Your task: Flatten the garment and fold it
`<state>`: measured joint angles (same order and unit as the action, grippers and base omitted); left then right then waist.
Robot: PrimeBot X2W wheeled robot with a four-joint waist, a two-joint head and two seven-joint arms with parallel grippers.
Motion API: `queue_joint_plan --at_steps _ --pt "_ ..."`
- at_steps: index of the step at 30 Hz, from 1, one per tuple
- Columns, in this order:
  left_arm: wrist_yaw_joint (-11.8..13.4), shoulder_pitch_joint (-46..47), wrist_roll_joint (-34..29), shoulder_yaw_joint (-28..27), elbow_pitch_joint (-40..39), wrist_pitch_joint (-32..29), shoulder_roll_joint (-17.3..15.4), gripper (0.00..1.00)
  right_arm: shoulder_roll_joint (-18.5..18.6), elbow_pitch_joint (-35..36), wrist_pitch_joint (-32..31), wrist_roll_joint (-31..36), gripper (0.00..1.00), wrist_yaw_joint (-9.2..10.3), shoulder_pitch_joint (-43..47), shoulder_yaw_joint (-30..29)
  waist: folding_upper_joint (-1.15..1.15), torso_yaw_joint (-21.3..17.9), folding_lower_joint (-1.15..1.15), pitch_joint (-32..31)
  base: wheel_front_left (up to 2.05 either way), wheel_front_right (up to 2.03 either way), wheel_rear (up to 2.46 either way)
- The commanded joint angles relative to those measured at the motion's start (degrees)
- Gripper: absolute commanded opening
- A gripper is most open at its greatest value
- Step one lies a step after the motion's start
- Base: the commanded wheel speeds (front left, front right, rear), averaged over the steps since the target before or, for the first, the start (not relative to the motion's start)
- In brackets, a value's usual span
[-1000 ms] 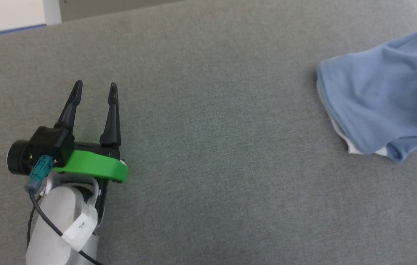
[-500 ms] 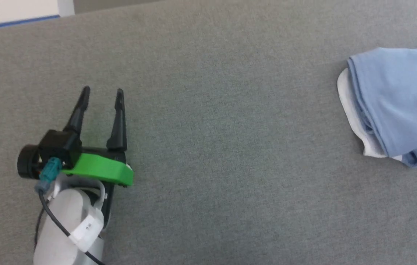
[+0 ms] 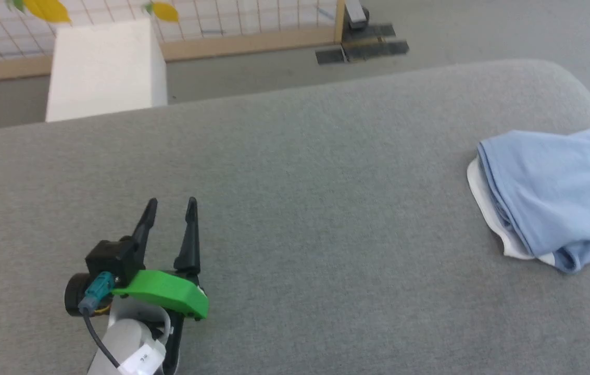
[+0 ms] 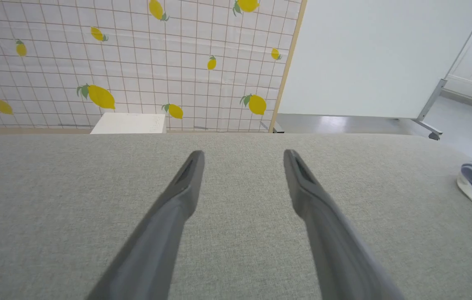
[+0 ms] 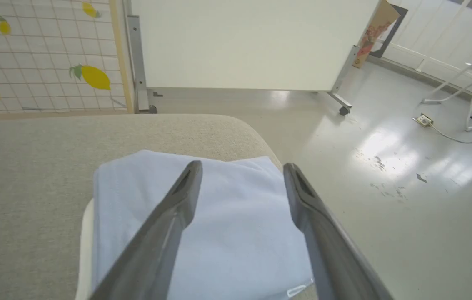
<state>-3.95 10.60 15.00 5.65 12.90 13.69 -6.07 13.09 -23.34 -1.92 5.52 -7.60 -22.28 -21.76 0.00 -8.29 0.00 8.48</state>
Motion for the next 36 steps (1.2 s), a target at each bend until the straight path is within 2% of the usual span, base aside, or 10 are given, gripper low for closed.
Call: queue_joint_plan --at_steps 1,8,17,26,36 --pt "0.2 -0.7 0.4 0.0 0.6 0.2 0.2 1.0 -0.5 1.9 1.0 -1.8 1.0 0.11 2.2 1.3 0.0 4.1 0.0 -5.4 0.0 0.0 0.0" --pt "0.5 -2.3 1.1 0.9 2.9 0.5 0.8 1.0 -4.0 12.9 4.5 -8.8 1.0 0.11 11.6 7.2 0.0 7.1 0.0 -8.2 0.0 0.0 0.0" --pt "0.6 -3.4 1.3 2.1 4.5 0.8 1.2 1.0 -8.7 22.6 6.7 -9.8 1.0 0.11 20.7 13.3 0.0 10.2 0.0 -9.9 0.0 0.0 0.0" --pt "0.7 -4.1 1.5 3.2 5.2 1.0 1.6 1.0 -10.0 23.6 8.0 -9.4 1.0 0.11 25.1 16.6 0.0 11.7 0.0 -10.3 0.0 0.0 0.0" --pt "1.1 -4.5 1.9 3.8 5.8 1.2 1.9 1.0 -10.2 22.2 8.4 -11.3 1.0 0.11 26.0 18.0 0.0 11.8 0.0 -9.9 0.0 0.0 0.0"
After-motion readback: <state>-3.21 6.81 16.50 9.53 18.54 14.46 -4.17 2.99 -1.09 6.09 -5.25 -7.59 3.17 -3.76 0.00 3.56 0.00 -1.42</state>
